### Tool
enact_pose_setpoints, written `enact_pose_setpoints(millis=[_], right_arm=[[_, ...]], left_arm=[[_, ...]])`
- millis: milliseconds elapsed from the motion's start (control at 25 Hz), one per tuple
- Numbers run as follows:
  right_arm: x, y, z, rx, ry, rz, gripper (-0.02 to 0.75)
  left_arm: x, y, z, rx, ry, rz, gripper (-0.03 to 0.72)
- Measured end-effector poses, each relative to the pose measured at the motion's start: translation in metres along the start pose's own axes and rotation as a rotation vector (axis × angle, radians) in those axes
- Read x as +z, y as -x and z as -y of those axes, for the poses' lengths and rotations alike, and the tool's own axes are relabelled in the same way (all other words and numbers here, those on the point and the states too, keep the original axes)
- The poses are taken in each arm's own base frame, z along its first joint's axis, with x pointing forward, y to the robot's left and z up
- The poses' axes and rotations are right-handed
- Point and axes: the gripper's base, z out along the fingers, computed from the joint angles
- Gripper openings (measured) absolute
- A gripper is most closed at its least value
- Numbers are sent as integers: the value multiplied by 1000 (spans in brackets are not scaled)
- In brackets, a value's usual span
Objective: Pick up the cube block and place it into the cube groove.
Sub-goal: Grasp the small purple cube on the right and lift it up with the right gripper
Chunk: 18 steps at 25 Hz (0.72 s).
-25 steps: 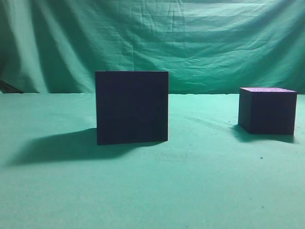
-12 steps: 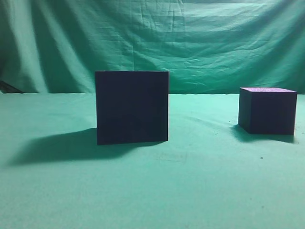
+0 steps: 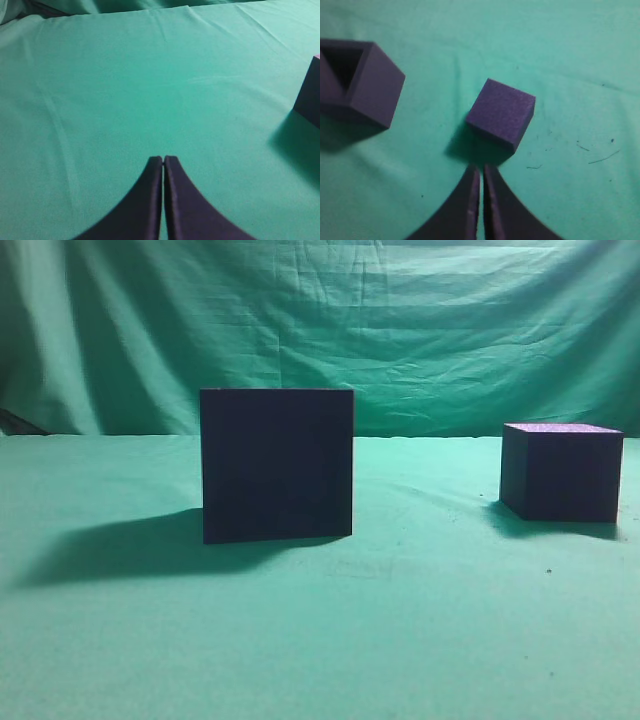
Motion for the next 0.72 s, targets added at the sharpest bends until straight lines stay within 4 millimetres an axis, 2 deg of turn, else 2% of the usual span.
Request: enact_pose_setpoints(millis=[200, 400, 440, 480, 520, 720], right_arm=[[33, 24, -15, -19, -105, -251, 0], [67, 47, -17, 29, -192, -352, 0], [74, 51, -17, 32, -196, -363, 57], [80, 53, -16, 30, -201, -372, 57], [86, 55, -15, 38, -204, -383, 155], [117, 57, -11, 124, -233, -424, 515]], left_arm=[[0, 0, 0, 0, 0, 0, 0], [0, 0, 0, 0, 0, 0, 0], [0, 0, 0, 0, 0, 0, 0], [0, 0, 0, 0, 0, 0, 0], [0, 0, 0, 0, 0, 0, 0], [0, 0, 0, 0, 0, 0, 0]])
